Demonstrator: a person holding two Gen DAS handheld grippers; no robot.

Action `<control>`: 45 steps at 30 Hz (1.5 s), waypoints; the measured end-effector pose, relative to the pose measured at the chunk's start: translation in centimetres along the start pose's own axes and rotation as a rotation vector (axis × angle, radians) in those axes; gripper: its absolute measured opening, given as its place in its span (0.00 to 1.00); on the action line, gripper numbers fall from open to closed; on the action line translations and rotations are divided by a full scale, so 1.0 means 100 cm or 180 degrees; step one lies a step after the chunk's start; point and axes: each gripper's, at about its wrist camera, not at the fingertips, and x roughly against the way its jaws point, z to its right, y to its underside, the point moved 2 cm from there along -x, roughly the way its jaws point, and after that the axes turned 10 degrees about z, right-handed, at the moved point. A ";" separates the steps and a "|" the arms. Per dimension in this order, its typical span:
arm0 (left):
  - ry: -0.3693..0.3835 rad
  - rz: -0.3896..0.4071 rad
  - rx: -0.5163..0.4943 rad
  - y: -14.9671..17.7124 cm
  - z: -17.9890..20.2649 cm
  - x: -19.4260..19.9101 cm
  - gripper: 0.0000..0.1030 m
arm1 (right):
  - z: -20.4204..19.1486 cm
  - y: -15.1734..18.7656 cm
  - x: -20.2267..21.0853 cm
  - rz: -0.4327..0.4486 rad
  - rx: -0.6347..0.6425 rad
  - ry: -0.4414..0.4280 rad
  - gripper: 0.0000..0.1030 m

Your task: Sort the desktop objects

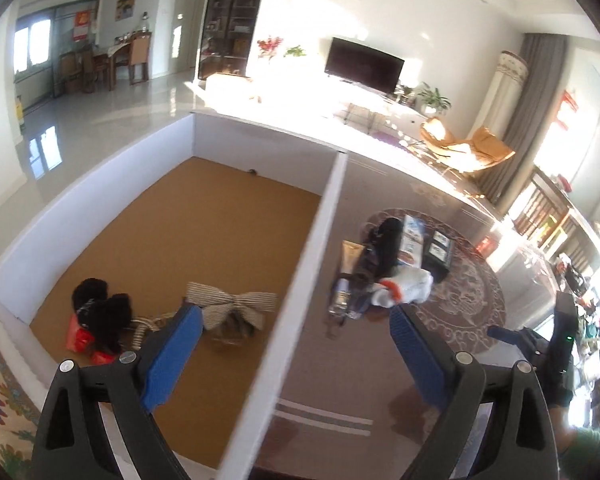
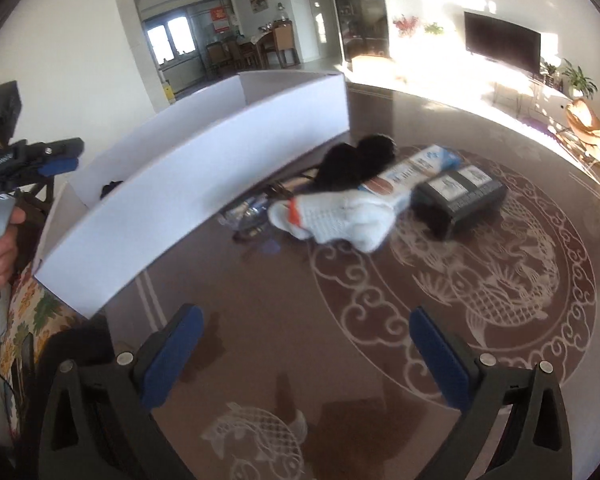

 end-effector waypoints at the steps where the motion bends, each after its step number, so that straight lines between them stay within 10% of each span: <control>1: 0.0131 -0.0027 -0.0039 0.007 0.020 -0.002 0.95 | 0.015 0.012 0.001 -0.0054 -0.0028 0.0148 1.00; 4: 0.0388 -0.0282 -0.0173 0.037 0.074 -0.031 1.00 | 0.050 0.041 0.007 -0.0166 -0.0139 0.0510 1.00; 11: 0.0000 -0.0870 -0.0321 0.105 0.107 -0.129 0.99 | 0.079 0.067 0.016 -0.0187 -0.0214 0.0839 1.00; 18: -0.0321 -0.0702 -0.0694 0.111 0.120 -0.149 1.00 | 0.075 0.067 0.010 -0.0215 -0.0119 0.0864 1.00; 45: -0.0320 -0.0608 -0.0652 0.113 0.119 -0.139 1.00 | 0.075 0.068 0.011 -0.0213 -0.0119 0.0862 1.00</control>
